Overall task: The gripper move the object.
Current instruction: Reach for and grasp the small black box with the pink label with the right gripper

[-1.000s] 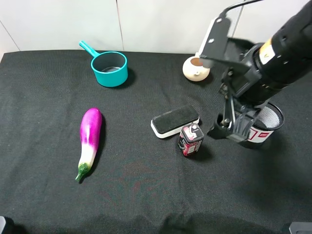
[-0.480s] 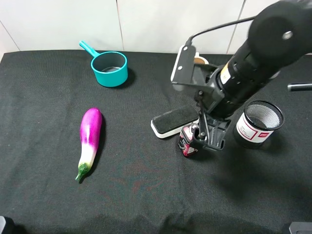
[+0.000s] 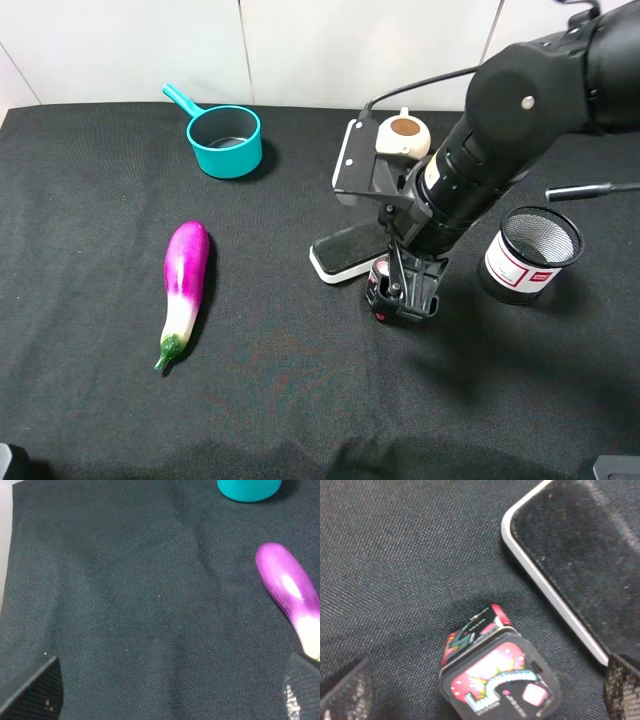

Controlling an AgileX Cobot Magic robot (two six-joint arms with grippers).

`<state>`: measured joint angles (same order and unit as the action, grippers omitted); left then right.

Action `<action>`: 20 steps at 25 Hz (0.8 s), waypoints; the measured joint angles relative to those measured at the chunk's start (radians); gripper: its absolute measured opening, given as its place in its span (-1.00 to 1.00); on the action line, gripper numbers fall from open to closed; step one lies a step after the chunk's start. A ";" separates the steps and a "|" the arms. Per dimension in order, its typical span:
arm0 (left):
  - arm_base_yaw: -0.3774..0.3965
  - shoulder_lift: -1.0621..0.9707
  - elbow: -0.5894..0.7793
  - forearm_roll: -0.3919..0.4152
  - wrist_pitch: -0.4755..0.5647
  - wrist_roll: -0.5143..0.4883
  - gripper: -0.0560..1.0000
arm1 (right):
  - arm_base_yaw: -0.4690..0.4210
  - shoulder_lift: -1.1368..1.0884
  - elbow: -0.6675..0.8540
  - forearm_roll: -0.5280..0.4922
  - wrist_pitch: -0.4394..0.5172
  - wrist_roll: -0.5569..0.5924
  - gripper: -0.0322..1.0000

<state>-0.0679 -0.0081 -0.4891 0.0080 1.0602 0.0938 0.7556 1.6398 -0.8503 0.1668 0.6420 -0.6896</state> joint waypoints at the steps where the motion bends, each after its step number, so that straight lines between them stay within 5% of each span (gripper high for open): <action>1: 0.000 0.000 0.000 0.001 0.000 0.000 0.87 | 0.000 0.008 0.000 0.002 0.000 0.000 0.41; 20: 0.000 0.000 0.000 0.002 0.000 0.049 0.87 | 0.000 0.149 0.000 -0.018 -0.058 -0.011 0.41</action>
<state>-0.0679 -0.0081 -0.4891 0.0101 1.0602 0.1424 0.7556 1.7884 -0.8503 0.1486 0.5838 -0.7001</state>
